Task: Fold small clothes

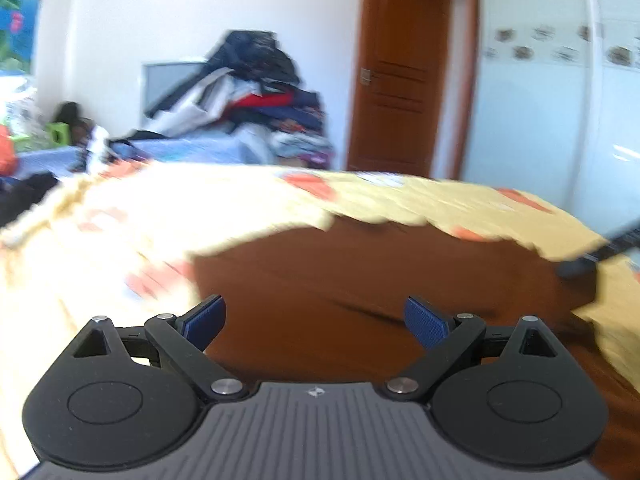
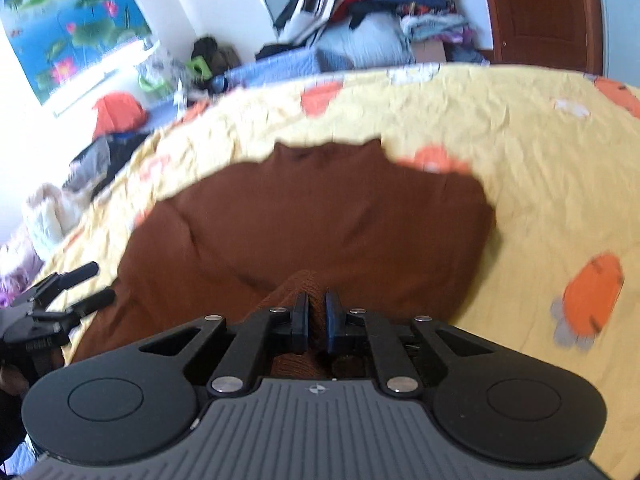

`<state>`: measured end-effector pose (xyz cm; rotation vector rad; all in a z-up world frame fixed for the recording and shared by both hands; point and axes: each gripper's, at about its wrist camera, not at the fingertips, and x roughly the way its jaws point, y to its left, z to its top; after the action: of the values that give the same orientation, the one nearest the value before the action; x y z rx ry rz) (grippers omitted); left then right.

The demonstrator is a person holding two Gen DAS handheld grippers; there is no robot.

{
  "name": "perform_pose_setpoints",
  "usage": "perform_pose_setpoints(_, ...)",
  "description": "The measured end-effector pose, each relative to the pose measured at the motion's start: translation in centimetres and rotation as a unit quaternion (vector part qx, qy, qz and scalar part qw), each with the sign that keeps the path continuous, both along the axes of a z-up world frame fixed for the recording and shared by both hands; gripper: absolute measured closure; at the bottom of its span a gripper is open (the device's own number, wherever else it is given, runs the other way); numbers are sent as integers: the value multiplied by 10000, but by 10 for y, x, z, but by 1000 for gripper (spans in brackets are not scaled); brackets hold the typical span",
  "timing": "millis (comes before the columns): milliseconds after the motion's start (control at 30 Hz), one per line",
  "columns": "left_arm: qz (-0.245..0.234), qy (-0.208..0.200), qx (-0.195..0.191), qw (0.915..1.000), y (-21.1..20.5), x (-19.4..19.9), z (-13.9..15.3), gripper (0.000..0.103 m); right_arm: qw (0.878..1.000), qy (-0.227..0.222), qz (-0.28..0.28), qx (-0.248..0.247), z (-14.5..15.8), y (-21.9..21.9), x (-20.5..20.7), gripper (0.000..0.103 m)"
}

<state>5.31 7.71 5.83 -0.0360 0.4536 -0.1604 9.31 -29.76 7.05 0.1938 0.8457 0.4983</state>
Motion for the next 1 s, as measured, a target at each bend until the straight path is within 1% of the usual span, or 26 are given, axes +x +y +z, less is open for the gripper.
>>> perform_pose_setpoints(33, 158, 20, 4, 9999, 10, 13, 2, 6, 10000, -17, -11, 16, 1, 0, 3, 88)
perform_pose_setpoints(67, 264, 116, -87, 9995, 21, 27, 2, 6, 10000, -40, -21, 29, 3, -1, 5, 88)
perform_pose_setpoints(100, 306, 372, -264, 9985, 33, 46, -1, 6, 10000, -73, -3, 36, 5, -1, 7, 88)
perform_pose_setpoints(167, 514, 1003, -655, 9915, 52, 83, -10, 7, 9998, -201, -40, 52, 13, -3, 13, 88)
perform_pose_setpoints(233, 571, 1396, -1011, 9834, 64, 111, -20, 7, 9990, -389, -117, 166, 28, -10, 21, 88)
perform_pose_setpoints(267, 613, 1493, -1084, 9809, 66, 120, -22, 9, 9984, -478, -175, 252, 35, -14, 25, 88)
perform_pose_setpoints(300, 627, 1521, -1128, 9799, 65, 126, -23, 13, 9977, -576, -226, 291, 42, -18, 28, 88)
perform_pose_setpoints(333, 614, 1564, -1141, 9792, 63, 132, -25, 26, 9971, -659, -262, 291, 46, -22, 32, 88)
perform_pose_setpoints(367, 644, 1656, -1094, 9780, 62, 136, -29, 45, 9972, -640, -292, 246, 45, -26, 39, 88)
perform_pose_setpoints(400, 732, 1800, -992, 9759, 59, 141, -34, 51, 9982, -477, -324, 149, 37, -30, 49, 88)
perform_pose_setpoints(433, 800, 1872, -918, 9748, 58, 143, -39, 52, 9989, -234, -403, -19, 22, -34, 61, 88)
perform_pose_setpoints(467, 817, 1729, -850, 9779, 55, 141, -41, 51, 9988, 63, -457, -193, 3, -36, 72, 88)
perform_pose_setpoints(500, 810, 1692, -746, 9794, 53, 142, -42, 51, 9977, 340, -474, -347, -16, -36, 80, 88)
perform_pose_setpoints(533, 807, 1674, -672, 9803, 51, 142, -41, 53, 9963, 495, -524, -467, -29, -36, 83, 88)
perform_pose_setpoints(567, 781, 1668, -647, 9808, 50, 141, -40, 57, 9957, 562, -573, -465, -37, -36, 84, 86)
perform_pose_setpoints(633, 739, 1653, -516, 9821, 50, 143, -38, 58, 9966, 431, -680, -195, -37, -40, 80, 79)
perform_pose_setpoints(700, 742, 1611, -334, 9836, 49, 144, -35, 58, 9948, 135, -1006, -99, -26, -46, 77, 44)
perform_pose_setpoints(733, 738, 1604, -280, 9839, 49, 146, -33, 57, 9925, -89, -1215, -78, -19, -49, 75, 41)
perform_pose_setpoints(767, 757, 1600, -253, 9839, 49, 148, -32, 57, 9906, -254, -1341, -6, -13, -52, 75, 43)
perform_pose_setpoints(833, 809, 1630, -246, 9830, 48, 153, -33, 57, 9907, -394, -1297, 76, -6, -47, 80, 43)
perform_pose_setpoints(933, 893, 1682, -238, 9814, 45, 157, -36, 58, 9957, -339, -855, -107, -16, -24, 88, 43)
perform_pose_setpoints(1000, 920, 1668, -184, 9815, 42, 157, -39, 58, 9964, -157, -687, -471, -30, -11, 95, 47)
